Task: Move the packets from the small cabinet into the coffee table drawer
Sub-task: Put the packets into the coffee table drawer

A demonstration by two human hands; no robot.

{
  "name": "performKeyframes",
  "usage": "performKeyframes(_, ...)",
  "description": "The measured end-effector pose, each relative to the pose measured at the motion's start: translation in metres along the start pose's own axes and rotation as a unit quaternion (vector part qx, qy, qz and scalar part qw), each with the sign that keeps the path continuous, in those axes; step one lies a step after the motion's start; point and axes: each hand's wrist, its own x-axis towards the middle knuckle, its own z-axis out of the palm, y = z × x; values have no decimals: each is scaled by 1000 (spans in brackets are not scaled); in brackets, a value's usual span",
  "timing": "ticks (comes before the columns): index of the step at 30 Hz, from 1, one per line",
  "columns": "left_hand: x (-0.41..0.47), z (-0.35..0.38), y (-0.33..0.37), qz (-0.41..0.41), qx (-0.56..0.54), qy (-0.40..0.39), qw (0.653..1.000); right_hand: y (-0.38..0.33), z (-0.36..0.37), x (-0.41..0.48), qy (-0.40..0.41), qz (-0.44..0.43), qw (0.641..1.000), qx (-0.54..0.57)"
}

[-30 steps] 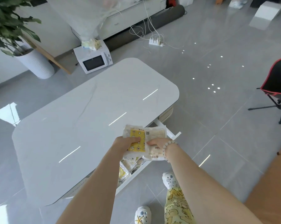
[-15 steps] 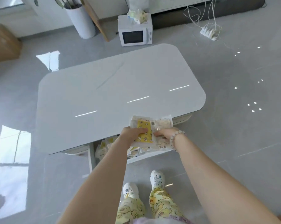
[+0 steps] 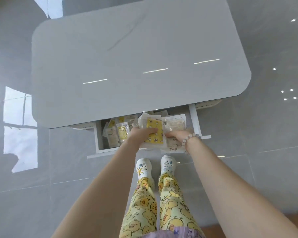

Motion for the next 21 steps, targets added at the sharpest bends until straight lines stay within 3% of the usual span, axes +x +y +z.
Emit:
performKeyframes(9,104,34,-51,-70,-50,-15,996,21,27,130,11,61,998,-3)
performKeyframes(13,166,52,-69,-92,-64,-12,994,28,36,202,15,74,995,-71)
performKeyframes(21,285,71,-65,-36,-33,-7,999,21,44,325,29,7,994,-101)
